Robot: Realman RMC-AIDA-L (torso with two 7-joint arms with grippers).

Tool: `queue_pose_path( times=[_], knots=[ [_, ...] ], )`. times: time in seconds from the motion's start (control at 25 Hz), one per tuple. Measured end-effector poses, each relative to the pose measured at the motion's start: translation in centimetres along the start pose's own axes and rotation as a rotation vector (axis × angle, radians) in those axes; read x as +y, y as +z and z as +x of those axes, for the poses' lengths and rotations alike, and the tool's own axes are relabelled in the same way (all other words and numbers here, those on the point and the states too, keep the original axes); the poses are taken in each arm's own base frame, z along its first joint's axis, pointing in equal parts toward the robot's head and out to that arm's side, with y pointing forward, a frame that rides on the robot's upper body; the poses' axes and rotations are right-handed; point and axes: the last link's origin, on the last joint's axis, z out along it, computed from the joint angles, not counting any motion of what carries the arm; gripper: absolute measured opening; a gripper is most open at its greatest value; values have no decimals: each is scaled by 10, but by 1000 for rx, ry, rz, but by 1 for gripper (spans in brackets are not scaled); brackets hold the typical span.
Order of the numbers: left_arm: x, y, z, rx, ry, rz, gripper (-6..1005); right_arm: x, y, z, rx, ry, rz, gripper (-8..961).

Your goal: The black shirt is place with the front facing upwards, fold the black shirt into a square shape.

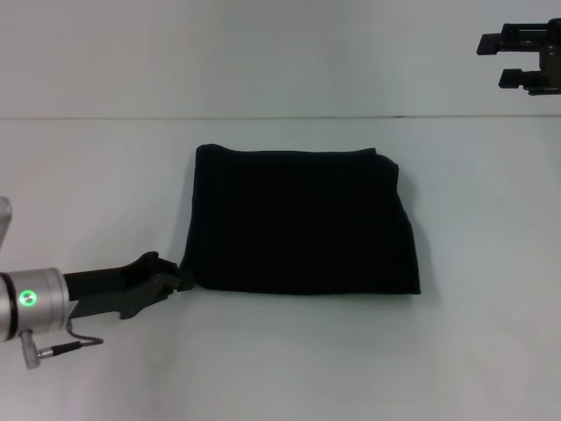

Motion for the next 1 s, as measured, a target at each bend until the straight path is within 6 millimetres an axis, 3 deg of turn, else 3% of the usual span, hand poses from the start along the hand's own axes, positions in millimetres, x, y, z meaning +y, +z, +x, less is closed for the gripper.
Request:
queue_pose_path(
  times=[0.32, 0.44, 0.52, 0.56, 0.68, 0.76, 0.88, 1.0],
  knots=[
    [-1, -7, 5, -102, 107, 90, 98, 1, 1, 1, 7, -15, 0, 790],
    [-2, -28, 13, -86, 95, 78, 121, 0, 0, 2, 22, -63, 7, 791],
    [2, -62, 21, 1, 112, -11, 136, -3, -1, 6, 34, -124, 10, 791],
    [2, -62, 21, 1, 112, -11, 165, -6, -3, 8, 37, -168, 14, 791],
    [22, -89, 29, 38, 335, -148, 250, -16, -8, 15, 35, -326, 30, 791],
    [36, -92, 30, -2, 526, -207, 307, -26, -11, 23, 32, -454, 46, 791],
    [52, -83, 35, -33, 759, -228, 393, -33, -12, 41, 32, -580, 18, 791],
    [64, -67, 45, -14, 898, -210, 512, -28, -7, 68, 35, -693, -98, 790]
  ],
)
